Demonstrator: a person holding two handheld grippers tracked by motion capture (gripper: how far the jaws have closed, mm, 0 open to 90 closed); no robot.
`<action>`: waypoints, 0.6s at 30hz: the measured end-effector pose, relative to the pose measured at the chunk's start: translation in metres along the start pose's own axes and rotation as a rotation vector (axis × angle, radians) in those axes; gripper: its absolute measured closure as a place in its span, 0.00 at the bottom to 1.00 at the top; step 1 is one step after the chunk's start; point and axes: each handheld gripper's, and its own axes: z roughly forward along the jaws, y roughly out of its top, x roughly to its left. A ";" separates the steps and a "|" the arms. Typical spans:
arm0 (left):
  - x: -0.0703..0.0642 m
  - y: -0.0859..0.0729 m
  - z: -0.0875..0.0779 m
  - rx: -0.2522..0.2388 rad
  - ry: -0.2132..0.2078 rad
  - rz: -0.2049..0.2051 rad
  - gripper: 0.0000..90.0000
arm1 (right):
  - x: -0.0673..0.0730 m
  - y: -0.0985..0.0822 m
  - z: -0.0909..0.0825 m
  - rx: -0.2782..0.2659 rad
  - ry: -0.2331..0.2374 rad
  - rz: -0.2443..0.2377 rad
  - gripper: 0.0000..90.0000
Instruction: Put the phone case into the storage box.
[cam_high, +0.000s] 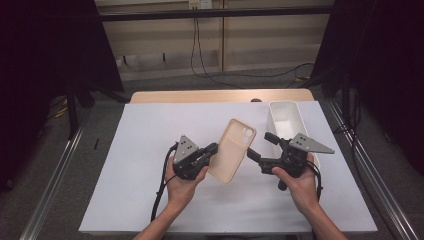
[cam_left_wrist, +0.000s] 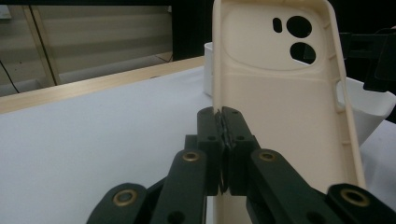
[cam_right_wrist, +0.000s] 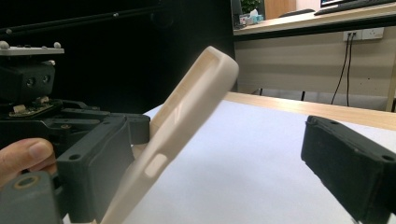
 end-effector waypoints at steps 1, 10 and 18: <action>0.000 0.000 0.000 0.002 0.000 0.002 0.97 | 0.000 0.000 0.000 0.002 0.002 0.001 0.13; -0.001 -0.001 0.002 0.004 0.003 0.003 0.97 | 0.001 -0.001 0.003 -0.001 0.027 0.048 0.24; -0.002 -0.001 0.002 0.002 -0.003 0.011 0.97 | 0.002 -0.004 0.008 0.013 0.052 0.091 0.38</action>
